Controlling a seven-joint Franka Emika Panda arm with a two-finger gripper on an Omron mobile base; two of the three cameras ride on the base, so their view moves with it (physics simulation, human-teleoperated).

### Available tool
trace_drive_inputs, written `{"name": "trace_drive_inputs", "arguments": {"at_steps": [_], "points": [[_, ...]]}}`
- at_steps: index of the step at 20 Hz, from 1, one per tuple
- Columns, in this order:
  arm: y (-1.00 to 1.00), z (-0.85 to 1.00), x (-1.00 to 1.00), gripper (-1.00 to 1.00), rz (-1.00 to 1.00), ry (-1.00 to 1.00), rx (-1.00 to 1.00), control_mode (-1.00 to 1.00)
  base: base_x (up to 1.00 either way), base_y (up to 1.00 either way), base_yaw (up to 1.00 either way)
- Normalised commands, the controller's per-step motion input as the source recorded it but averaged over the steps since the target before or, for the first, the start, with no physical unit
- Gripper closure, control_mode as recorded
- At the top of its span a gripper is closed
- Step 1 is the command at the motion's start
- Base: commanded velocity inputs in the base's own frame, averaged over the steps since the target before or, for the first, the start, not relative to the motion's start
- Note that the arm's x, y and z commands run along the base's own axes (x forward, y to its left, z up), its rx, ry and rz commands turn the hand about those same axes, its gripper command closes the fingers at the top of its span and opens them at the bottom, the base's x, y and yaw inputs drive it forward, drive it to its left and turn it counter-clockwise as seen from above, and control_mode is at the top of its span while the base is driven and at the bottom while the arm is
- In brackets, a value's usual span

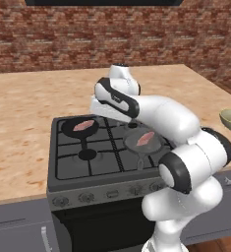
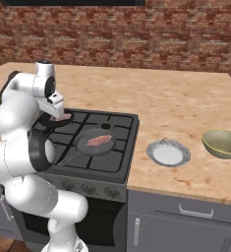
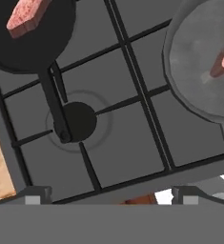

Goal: Place one of the steaks on the plate and the other in the bowl. Then place the bowl in the fridge.

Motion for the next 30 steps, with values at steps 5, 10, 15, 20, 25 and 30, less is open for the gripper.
{"name": "trace_drive_inputs", "arguments": {"at_steps": [5,10,15,20,25,30], "points": [[0.04,-0.15,0.31,-1.00,-0.04,0.08,0.00,-1.00,0.00,0.00,0.00],[0.10,-0.16,0.21,-1.00,-0.02,0.01,0.00,-1.00,0.00,0.00,0.00],[0.08,-0.19,0.08,-1.00,0.00,0.00,0.00,-1.00,0.00,0.00,0.00],[0.07,-0.22,0.13,-1.00,0.00,0.00,0.00,-1.00,0.00,0.00,0.00],[0.09,-0.11,0.20,-1.00,-0.01,0.00,0.00,-1.00,0.00,0.00,0.00],[0.18,-0.01,0.26,-1.00,-0.05,0.00,0.00,-1.00,0.00,0.00,0.00]]}}
